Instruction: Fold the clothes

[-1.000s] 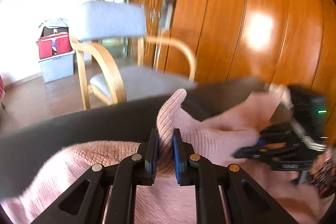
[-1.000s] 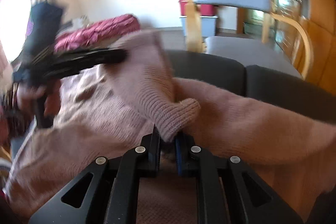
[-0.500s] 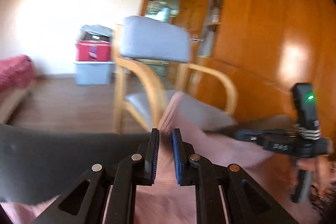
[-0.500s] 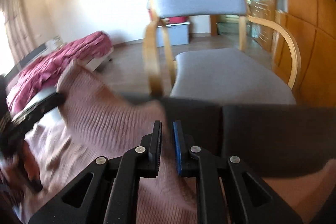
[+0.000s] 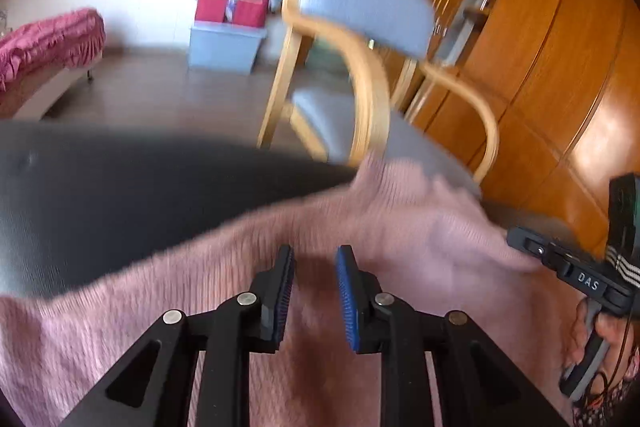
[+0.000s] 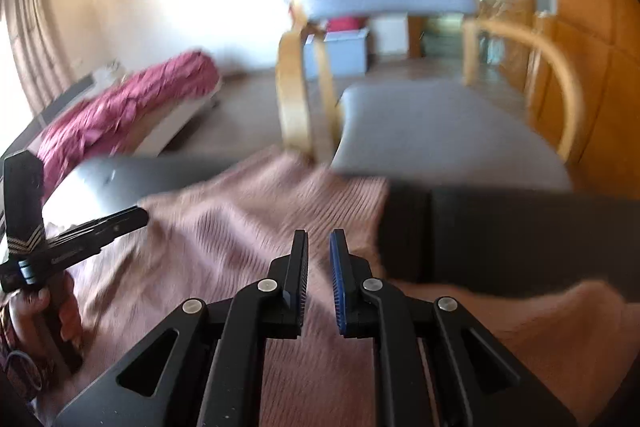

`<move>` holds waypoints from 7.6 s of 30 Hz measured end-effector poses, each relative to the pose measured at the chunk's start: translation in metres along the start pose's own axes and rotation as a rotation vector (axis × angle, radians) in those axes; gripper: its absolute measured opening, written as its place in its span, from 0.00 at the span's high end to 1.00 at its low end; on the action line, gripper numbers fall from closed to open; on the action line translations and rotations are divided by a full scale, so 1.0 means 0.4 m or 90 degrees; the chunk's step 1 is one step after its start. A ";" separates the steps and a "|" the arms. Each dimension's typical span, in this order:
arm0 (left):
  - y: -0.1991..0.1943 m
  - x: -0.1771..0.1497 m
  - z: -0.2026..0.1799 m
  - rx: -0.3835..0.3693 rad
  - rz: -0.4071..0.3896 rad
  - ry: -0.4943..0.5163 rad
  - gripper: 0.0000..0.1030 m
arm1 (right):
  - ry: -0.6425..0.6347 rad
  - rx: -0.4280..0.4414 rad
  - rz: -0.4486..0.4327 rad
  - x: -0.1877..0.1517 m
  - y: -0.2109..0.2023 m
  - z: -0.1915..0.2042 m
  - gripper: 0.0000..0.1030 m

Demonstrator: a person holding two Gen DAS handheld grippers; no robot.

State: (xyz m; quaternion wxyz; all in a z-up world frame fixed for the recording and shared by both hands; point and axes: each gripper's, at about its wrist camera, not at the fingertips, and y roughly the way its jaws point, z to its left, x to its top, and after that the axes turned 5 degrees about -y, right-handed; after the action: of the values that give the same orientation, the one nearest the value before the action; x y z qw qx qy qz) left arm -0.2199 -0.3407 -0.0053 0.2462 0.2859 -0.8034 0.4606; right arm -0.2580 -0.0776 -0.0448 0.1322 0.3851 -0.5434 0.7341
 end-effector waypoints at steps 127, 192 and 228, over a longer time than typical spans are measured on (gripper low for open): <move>-0.636 -0.275 0.536 0.142 -0.172 -0.355 0.56 | -0.042 -0.008 0.045 -0.074 0.076 0.096 0.96; -0.231 -0.098 0.227 -0.075 -0.052 -0.298 0.93 | 0.027 0.061 0.037 -0.073 0.084 0.066 0.96; -0.723 -0.056 0.678 0.532 -0.249 -0.263 0.86 | 0.028 0.064 0.037 -0.078 0.072 0.047 0.96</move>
State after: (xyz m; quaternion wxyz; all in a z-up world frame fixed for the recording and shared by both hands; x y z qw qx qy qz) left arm -0.0413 -0.6937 0.0299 0.0284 0.5903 -0.5137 0.6219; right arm -0.2469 -0.0985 -0.0850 0.1034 0.3592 -0.5137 0.7723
